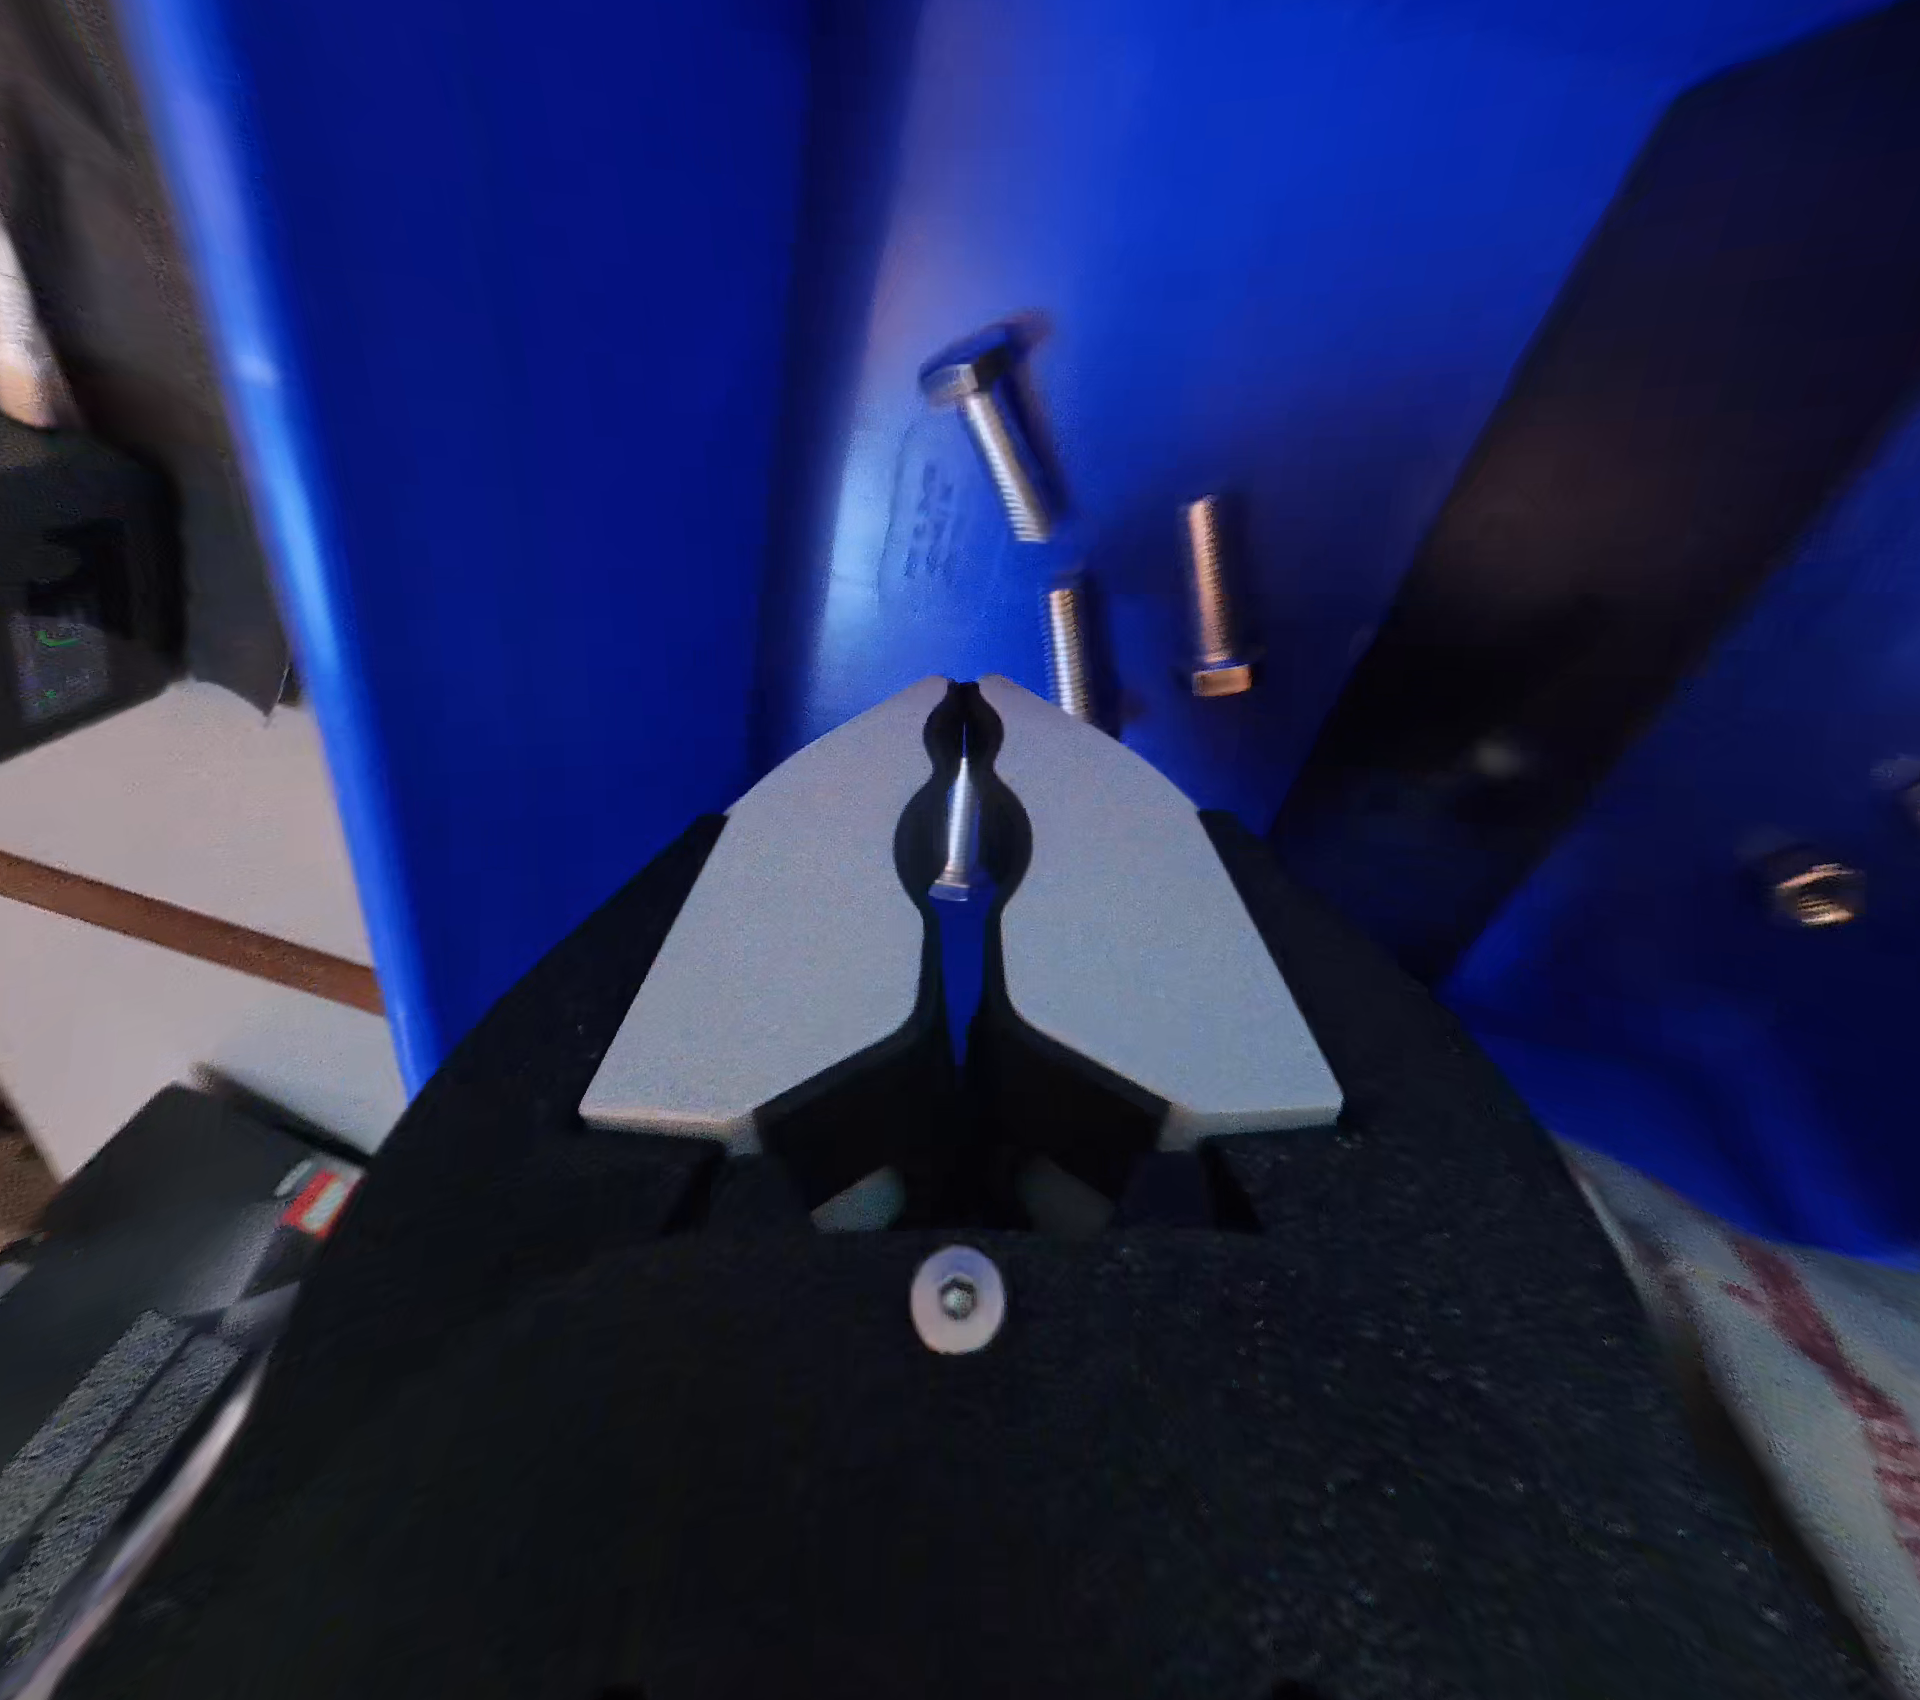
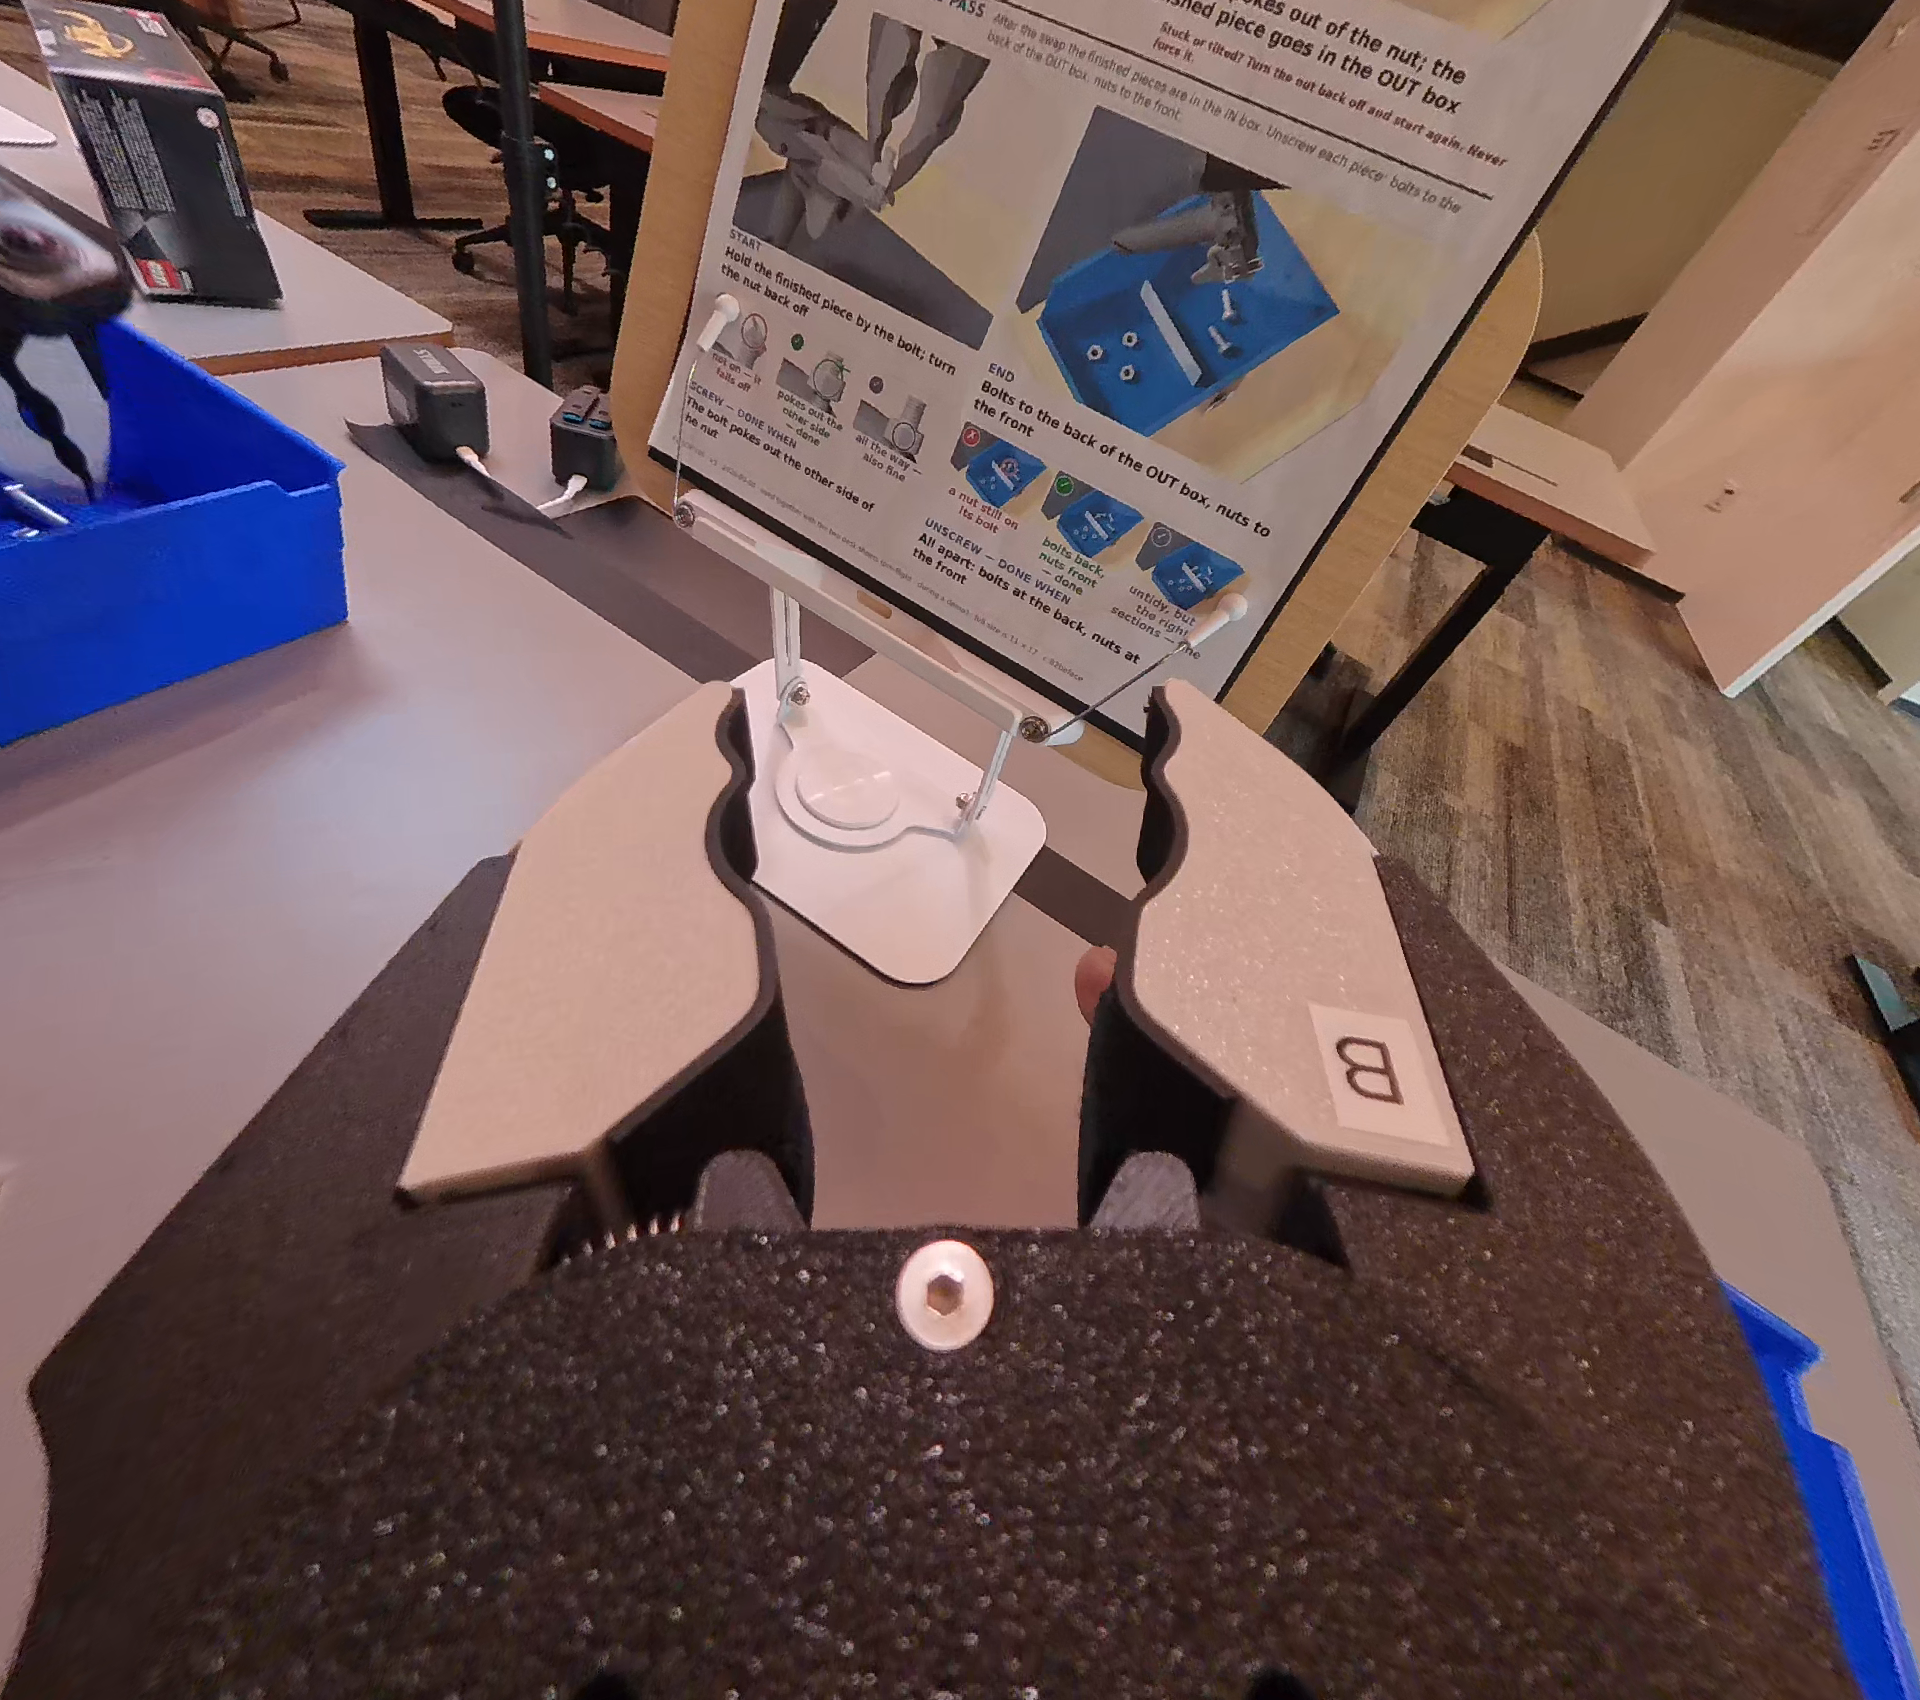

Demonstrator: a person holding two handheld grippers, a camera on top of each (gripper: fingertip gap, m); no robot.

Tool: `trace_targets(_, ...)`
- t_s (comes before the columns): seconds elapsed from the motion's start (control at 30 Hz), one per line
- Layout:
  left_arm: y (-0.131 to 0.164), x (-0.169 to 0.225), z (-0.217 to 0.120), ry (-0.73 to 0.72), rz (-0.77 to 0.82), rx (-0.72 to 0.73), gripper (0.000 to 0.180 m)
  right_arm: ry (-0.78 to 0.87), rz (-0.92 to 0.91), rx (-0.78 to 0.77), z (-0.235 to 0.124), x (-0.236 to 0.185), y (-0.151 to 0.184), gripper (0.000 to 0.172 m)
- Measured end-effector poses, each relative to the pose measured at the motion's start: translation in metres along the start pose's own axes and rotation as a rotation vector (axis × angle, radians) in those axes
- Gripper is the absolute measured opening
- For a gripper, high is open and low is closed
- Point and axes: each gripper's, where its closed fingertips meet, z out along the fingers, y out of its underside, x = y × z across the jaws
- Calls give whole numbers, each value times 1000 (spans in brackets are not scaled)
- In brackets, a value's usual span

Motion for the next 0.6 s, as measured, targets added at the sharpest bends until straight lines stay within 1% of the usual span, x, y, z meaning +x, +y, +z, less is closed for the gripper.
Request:
trace_targets(0.03,-5,1,-9,-2,-26,45,0,-2,1,3,0,0,-1,72)
trace_targets(0.07,-5,2,-15,-9,-36,56,0,-4,3,7,-1,-1,-1,72)
trace_targets(0.1,-1,3,-17,-16,-32,37,0,-8,4,11,-1,-1,-2,72)
trace_targets(0.17,5,4,-14,-35,-32,-5,6,-17,5,19,-2,-3,-5,72)
trace_targets(0.2,2,4,-11,-46,-44,10,9,-17,2,22,-3,-4,-6,72)
trace_targets(0.27,-12,-1,-9,-75,-99,90,14,-15,-3,28,-5,-4,-8,72)
trace_targets(0.37,-31,-1,-5,-67,-114,185,21,-11,-4,36,-7,-3,-10,72)
trace_targets(0.43,-37,3,0,-51,-59,186,27,-6,-4,33,-8,-1,-8,71)
trace_targets(0.5,-41,1,6,-96,53,167,33,-2,4,28,-7,1,-7,71)
trace_targets(0.6,-51,0,15,-96,145,159,37,3,-1,12,-4,0,-4,71)
